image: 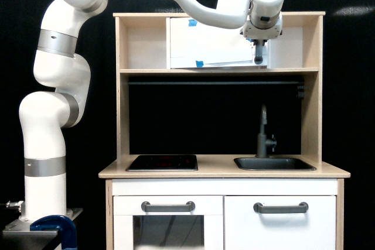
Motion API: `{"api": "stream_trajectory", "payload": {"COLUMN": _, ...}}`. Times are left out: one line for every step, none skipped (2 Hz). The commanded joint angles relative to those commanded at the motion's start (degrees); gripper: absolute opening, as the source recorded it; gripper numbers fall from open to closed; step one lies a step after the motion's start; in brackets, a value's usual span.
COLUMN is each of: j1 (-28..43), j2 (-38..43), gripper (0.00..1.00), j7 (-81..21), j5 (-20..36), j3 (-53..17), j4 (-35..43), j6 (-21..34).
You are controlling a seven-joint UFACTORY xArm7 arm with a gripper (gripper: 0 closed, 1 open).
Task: Open the oven door
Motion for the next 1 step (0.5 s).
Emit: {"api": "stream_trajectory", "payload": {"j1": -1.36, "j2": -0.95, "gripper": 0.0, "j7": -0.66, "j5": 0.04, "j3": -0.48, "j4": -1.24, "j6": 1.7}}
